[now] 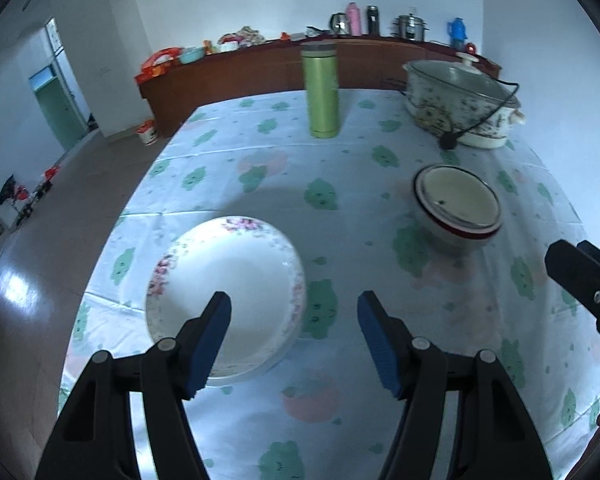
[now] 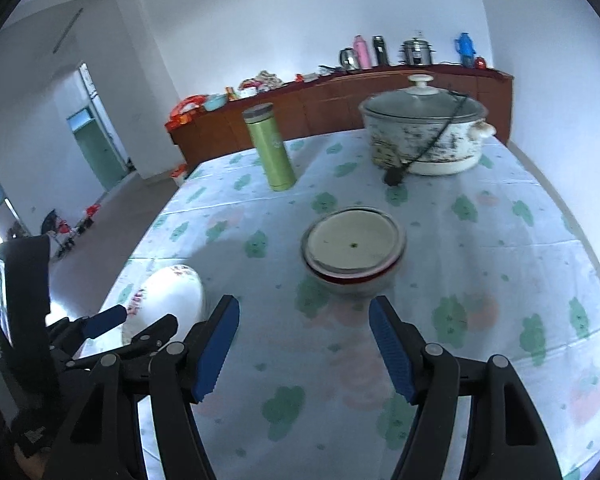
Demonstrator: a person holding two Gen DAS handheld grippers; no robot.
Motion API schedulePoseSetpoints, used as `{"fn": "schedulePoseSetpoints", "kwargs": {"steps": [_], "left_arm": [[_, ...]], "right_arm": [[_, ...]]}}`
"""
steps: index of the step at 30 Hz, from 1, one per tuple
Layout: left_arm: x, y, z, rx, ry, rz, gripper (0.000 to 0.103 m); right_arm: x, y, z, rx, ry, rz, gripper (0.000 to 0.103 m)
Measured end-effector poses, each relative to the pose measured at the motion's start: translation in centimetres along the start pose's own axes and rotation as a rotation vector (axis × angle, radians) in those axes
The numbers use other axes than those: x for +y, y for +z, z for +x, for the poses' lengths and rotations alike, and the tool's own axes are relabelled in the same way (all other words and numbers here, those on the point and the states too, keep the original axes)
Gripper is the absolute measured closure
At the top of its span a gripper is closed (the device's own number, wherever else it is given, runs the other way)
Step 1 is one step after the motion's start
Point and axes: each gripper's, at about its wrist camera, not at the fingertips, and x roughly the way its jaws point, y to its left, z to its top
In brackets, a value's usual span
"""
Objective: Organize plates and bowls
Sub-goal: 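Move both grippers to the rim of the nested bowl stack, then close both grippers on the bowl stack rim and lift it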
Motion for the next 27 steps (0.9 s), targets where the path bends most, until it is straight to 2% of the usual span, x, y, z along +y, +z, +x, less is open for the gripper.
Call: {"fn": "schedulePoseSetpoints", "kwargs": {"steps": [4,6,10,13,14,16,18,20,21,24,27], "left_arm": [[0.9,0.1,-0.3,-0.010,0.017,-0.015,0.037],[1.2,0.1,-0.5,-0.009,0.019,-0.022,0.036],[0.1,0.8,-0.5,-0.021,0.000,0.015,0.036],[-1.5,2.1,0.7,-0.002,-0.065,0.030,0.036],[-2.2,2.8,1.7,0.027,-0.113,0.024,0.036],[-3.9,4.7,3.8,0.067,-0.164,0.029,0.036],[-5.7,6.2,5.5,0.087,-0.182,0.043,0.036],[-7.7,7.9,7.7,0.126,-0.217,0.057,0.040],[-8.5,8.6,8.9,0.154,-0.227,0.061,0.046],[-10.2,9.8,11.5,0.199,-0.238,0.055,0.048],[-11.4,10.7,13.3,0.206,-0.241,0.072,0.052]], "right_arm": [[1.0,0.1,0.4,-0.007,0.015,-0.022,0.032],[1.0,0.1,0.5,-0.007,0.022,-0.018,0.028],[-0.2,0.4,1.1,0.019,0.050,0.024,0.026],[-2.9,1.4,1.7,-0.014,0.005,0.058,0.026],[-3.6,1.7,2.0,-0.014,-0.008,0.057,0.026],[-5.3,2.7,3.3,0.009,-0.013,0.066,0.026],[-7.3,4.0,5.2,0.034,-0.002,0.101,0.026],[-9.6,5.1,7.3,0.063,-0.021,0.161,0.037],[-10.6,5.6,8.6,0.090,-0.023,0.183,0.047],[-12.2,5.9,12.2,0.179,0.000,0.215,0.048],[-12.1,5.5,14.5,0.214,0.015,0.197,0.048]]}}
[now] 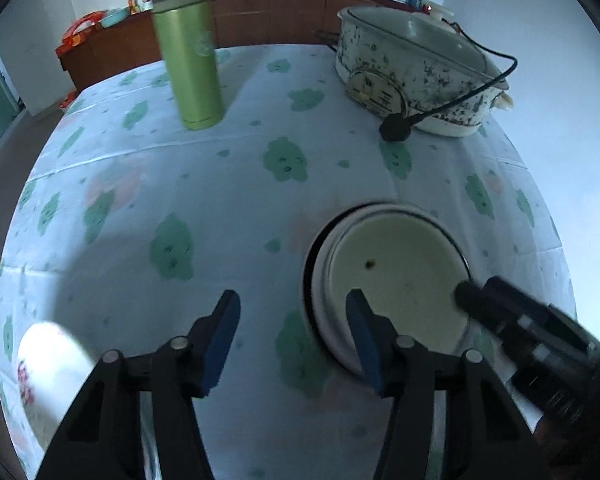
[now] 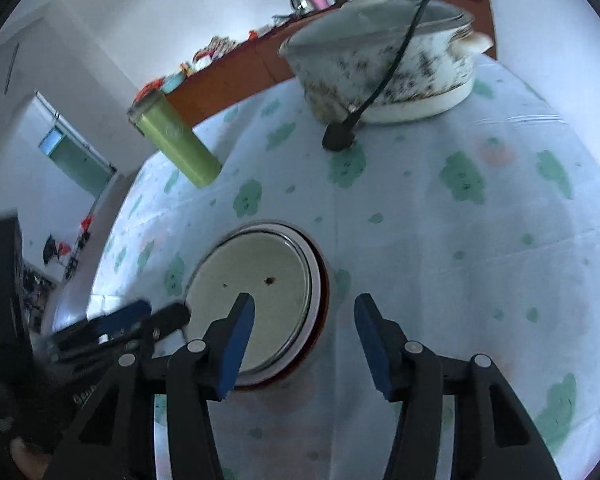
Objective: Organize plates and bowls
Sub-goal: 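Close both grippers on the bowl stack rim and lift it, then carry the bowl stack over the flower-rimmed plate stack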
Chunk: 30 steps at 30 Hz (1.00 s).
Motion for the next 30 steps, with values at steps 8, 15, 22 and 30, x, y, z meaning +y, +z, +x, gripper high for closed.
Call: {"fn": "schedulePoseSetpoints", "kwargs": {"steps": [8,15,22,30], "left_arm": [[-0.5,0.1,4.1,0.087,-0.065,0.003,0.077],[0.4,-0.4,2.1,0.029,-0.053,0.005,0.078],[5.4,-1.9,-4.8,-0.078,0.040,-0.037,0.078],[14.8,-6.9,-9.5,-0.107,0.207,-0.157,0.078]], "right_arm": [[-0.8,0.1,3.4,0.074,0.021,0.027,0.068],[0.3,0.2,3.5,0.099,0.022,-0.007,0.073],[6.6,-0.5,1.1,0.086,0.105,-0.076,0.075],[17.0,-3.9,1.6,0.138,0.236,-0.199,0.075]]}}
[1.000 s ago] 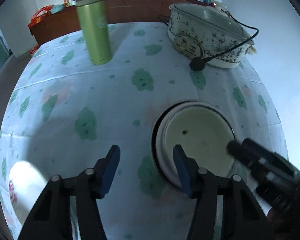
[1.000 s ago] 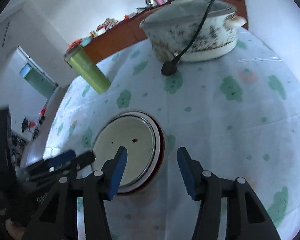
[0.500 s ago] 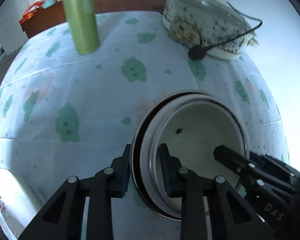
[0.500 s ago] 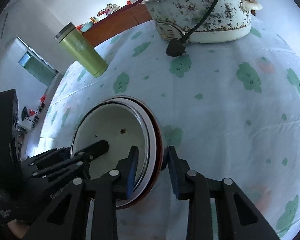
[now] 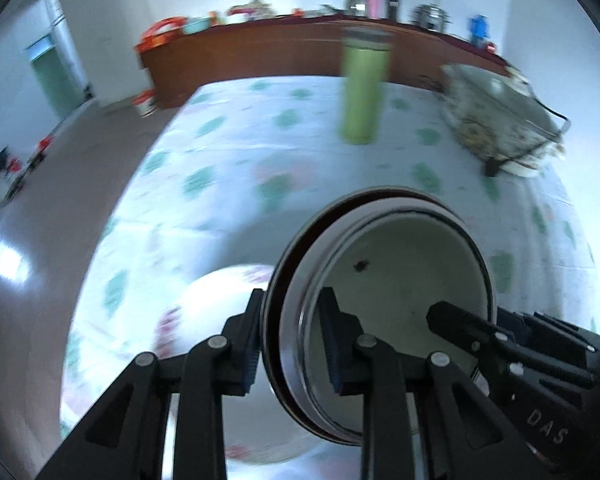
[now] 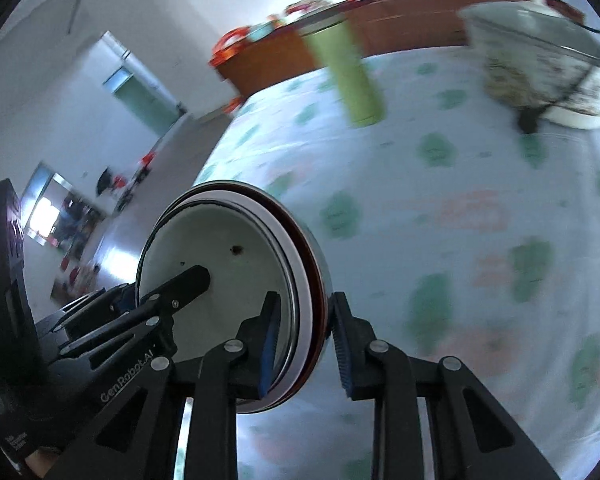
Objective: Organize plates and bowls
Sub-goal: 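Carry the bowl stack over the flower-rimmed plate stack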
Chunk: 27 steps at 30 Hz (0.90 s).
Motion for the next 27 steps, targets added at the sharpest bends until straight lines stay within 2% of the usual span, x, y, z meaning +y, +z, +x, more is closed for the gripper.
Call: {"fn": "schedulePoseSetpoints", "kwargs": {"steps": [5,9,15,27], "left_arm": [[5.3,-2.4,0.9,0.040,0.040,-0.078,0.078],[6.7,-3.8,2.5,0.083,0.030,-0.112,0.078],[5.9,-3.8,3.1,0.089,0.011,-0.111,0.078],[5.2,-2.8,1.9,0.049,0.004,-0.090,0.077]], "right_arm": [[4.7,-1.6,3.7,0.071,0.028,-0.069,0.075],[6.1,-2.4,6.1,0.120,0.016,-0.080,0.075],[5.9,-2.4,7.1,0.132,-0.016,-0.073,0.075],[5.6,-2.0,4.6,0.095,-0.030,-0.069,0.075]]}}
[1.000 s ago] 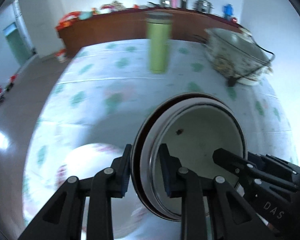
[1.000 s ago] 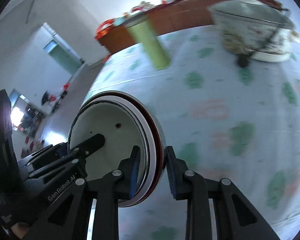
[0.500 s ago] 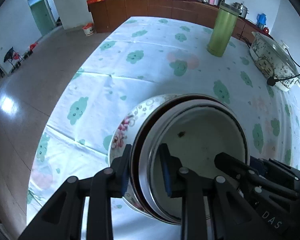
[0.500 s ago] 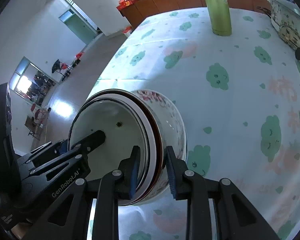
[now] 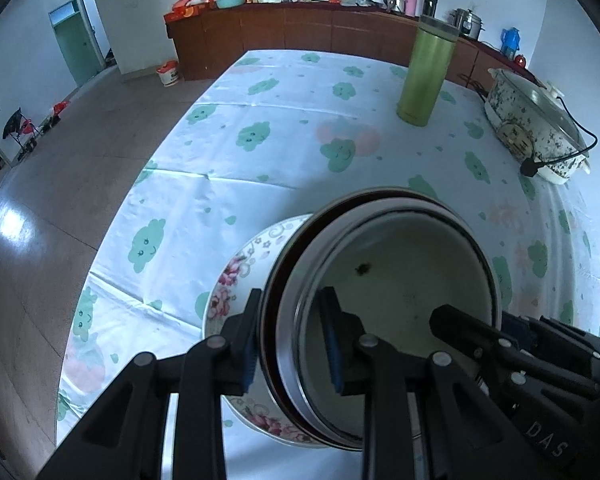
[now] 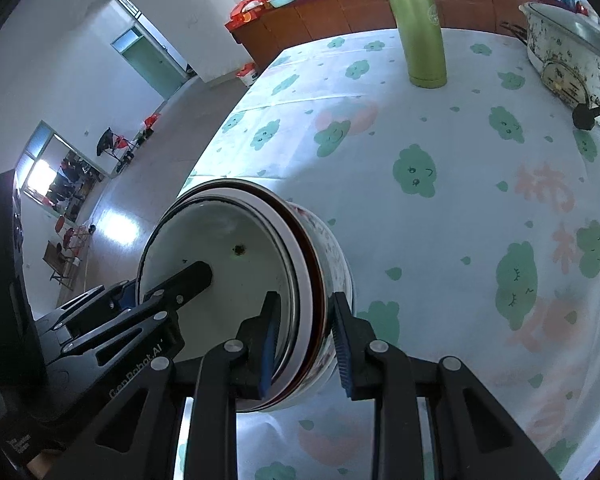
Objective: Organize plates and bowls
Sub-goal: 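Carry the bowl stack over the flower-rimmed plate stack, then lower the bowl stack onto the plates and open both grippers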
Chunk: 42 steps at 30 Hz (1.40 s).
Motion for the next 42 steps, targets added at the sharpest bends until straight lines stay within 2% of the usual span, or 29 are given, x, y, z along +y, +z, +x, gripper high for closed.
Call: {"fn": "schedulePoseSetpoints", "kwargs": {"steps": [7,19,29,42], "left_arm": [[0.5,-0.4,0.2,0.017,0.014,-0.019,0.075],[0.9,-1.2,2.5,0.075,-0.011,-0.048,0.075],[1.5,-0.7,3.1,0.071,0.003,-0.065,0.073],[1.8,-0.7,3.4,0.077,0.005,-0.078,0.071]], "right_arm": [[0.6,-0.1,0.4,0.023,-0.002,-0.028,0.075],[0.6,-0.1,2.4,0.087,-0.046,-0.044,0.075],[1.0,0.4,3.6,0.071,-0.039,-0.061,0.074],[1.4,0.3,3.1,0.051,-0.032,-0.080,0.072]]}}
